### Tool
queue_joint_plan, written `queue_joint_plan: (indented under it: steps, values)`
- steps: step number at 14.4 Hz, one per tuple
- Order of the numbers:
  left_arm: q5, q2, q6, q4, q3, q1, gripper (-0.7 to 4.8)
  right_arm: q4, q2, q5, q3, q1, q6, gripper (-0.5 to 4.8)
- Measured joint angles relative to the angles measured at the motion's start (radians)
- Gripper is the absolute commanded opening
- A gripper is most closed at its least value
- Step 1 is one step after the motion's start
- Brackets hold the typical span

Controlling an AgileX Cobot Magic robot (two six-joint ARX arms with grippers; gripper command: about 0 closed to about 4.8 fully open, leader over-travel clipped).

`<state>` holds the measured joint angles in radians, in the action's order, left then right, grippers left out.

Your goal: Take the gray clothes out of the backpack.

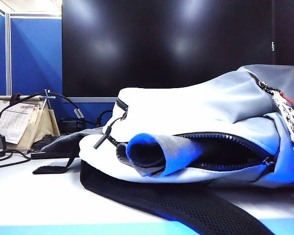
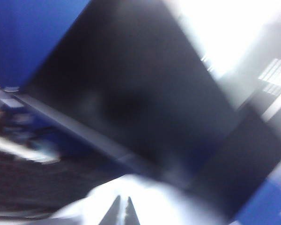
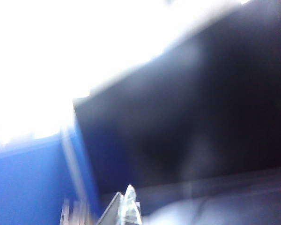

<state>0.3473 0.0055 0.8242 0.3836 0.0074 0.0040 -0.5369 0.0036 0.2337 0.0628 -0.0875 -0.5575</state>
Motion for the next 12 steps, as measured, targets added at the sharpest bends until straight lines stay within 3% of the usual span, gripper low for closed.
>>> queue_joint_plan:
  steps: [3,6,8,9,10,11,12]
  values:
    - [-0.009,0.000,0.210,0.080,0.000,0.000,-0.02,-0.043,0.126,-0.026,0.190,0.000,-0.037,-0.08]
    - [-0.009,0.000,0.223,0.168,0.001,0.000,-0.02,-0.085,0.502,0.182,0.475,-0.020,-0.049,-0.08]
    - [-0.010,0.000,0.201,0.155,0.001,0.000,-0.02,-0.075,0.784,0.264,0.613,-0.158,-0.051,-0.06]
    - [-0.008,0.000,0.192,0.145,0.001,0.000,-0.02,-0.072,0.934,0.241,0.679,-0.264,-0.043,0.05]
    - [-0.004,0.000,0.177,0.137,0.001,0.000,-0.02,-0.061,1.038,0.209,0.718,-0.343,-0.008,1.42]
    - [0.011,0.000,0.125,0.125,0.001,0.000,-0.01,-0.071,1.237,0.174,0.801,-0.448,0.109,3.14]
    - [0.010,0.000,0.099,0.098,0.001,0.000,-0.01,-0.064,1.374,0.170,0.843,-0.487,0.137,3.92]
